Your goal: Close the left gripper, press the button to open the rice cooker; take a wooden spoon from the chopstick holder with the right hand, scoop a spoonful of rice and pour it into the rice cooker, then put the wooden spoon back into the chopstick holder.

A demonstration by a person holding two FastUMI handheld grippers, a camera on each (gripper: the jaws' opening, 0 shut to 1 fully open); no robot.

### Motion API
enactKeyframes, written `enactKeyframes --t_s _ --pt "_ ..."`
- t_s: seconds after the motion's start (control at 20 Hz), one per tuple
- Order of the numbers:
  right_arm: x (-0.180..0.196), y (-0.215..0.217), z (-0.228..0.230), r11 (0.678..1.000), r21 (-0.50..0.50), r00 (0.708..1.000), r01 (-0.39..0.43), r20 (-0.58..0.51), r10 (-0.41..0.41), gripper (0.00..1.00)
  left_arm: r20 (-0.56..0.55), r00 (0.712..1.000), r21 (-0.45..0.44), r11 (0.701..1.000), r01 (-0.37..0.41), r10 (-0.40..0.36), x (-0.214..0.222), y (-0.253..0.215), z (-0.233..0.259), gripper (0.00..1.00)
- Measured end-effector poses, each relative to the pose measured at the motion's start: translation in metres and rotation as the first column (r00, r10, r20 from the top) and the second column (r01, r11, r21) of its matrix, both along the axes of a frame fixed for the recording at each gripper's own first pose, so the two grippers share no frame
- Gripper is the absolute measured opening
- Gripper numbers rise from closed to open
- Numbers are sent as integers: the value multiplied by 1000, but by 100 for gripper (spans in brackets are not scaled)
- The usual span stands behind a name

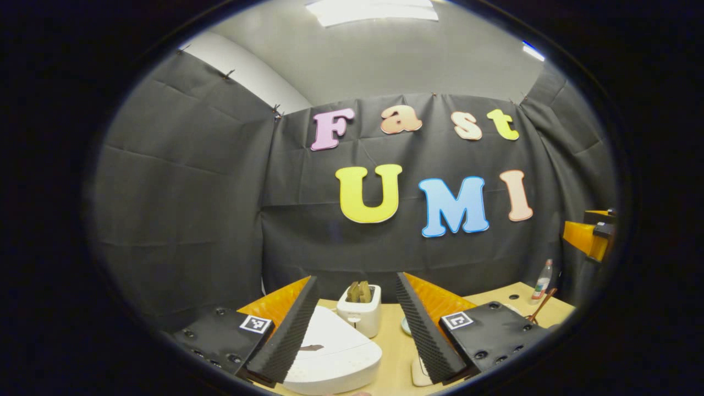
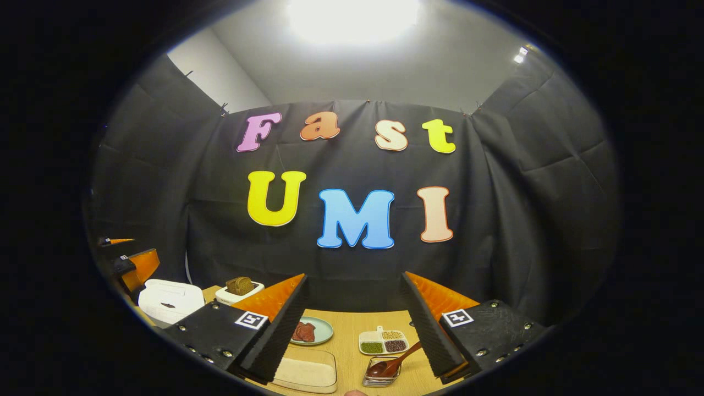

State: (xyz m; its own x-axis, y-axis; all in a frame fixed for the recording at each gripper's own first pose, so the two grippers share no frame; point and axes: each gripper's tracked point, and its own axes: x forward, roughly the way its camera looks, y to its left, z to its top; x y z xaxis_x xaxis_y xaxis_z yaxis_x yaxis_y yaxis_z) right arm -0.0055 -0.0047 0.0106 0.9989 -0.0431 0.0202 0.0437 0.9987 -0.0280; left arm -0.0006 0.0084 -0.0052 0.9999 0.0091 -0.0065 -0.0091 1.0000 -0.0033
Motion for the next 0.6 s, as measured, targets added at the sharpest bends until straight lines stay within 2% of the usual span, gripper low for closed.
enactKeyframes --t_s 0.15,0.2,0.3,0.35,0.4,0.45,0.55,0.6 --pt "-1 -1 -2 1000 2 1000 2 -1 -2 99 4 1000 7 1000 3 -3 -3 -3 0 96" --pt "-1 -1 -1 1000 3 1000 1 -1 -1 100 5 1000 9 1000 4 -4 -4 -2 -1 100" --pt "-1 -2 -2 1000 3 1000 -1 0 1 100 9 1000 13 1000 0 0 -3 -2 2 100" --pt "-1 -1 -3 1000 3 1000 -2 -1 2 100 9 1000 15 1000 0 0 -4 -2 0 96" --pt "-1 0 -2 1000 4 1000 -4 -2 4 100 9 1000 16 1000 -2 2 -4 -1 0 100" --pt "-1 -1 -3 1000 6 1000 -6 -1 6 100 9 1000 17 1000 -3 3 -4 -1 0 96" --pt "1 0 -4 1000 7 1000 -8 -1 8 100 8 1000 17 1000 -8 8 -5 0 0 96" --pt "2 0 -4 1000 9 1000 -10 -1 10 100 6 1000 17 1000 -10 10 -4 0 0 100"
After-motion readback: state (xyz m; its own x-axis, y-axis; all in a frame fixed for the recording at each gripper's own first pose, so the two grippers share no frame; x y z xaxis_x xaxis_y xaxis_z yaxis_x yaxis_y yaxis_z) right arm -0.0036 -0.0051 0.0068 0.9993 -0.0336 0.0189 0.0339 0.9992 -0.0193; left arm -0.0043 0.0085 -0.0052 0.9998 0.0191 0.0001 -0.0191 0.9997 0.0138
